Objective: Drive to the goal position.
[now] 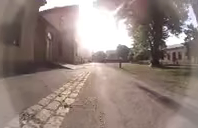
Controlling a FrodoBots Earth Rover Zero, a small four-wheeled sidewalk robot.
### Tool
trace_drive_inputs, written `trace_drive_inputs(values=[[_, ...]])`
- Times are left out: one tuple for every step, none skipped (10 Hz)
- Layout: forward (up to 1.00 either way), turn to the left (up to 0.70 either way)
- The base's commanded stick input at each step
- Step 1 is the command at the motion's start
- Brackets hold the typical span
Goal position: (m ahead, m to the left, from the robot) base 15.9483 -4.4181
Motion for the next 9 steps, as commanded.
trace_drive_inputs(values=[[0.44,0.02],[0.44,0.02],[0.44,0.02],[0.44,0.02],[0.44,0.02],[0.44,0.02],[0.44,0.02],[0.44,0.02],[0.44,0.02]])
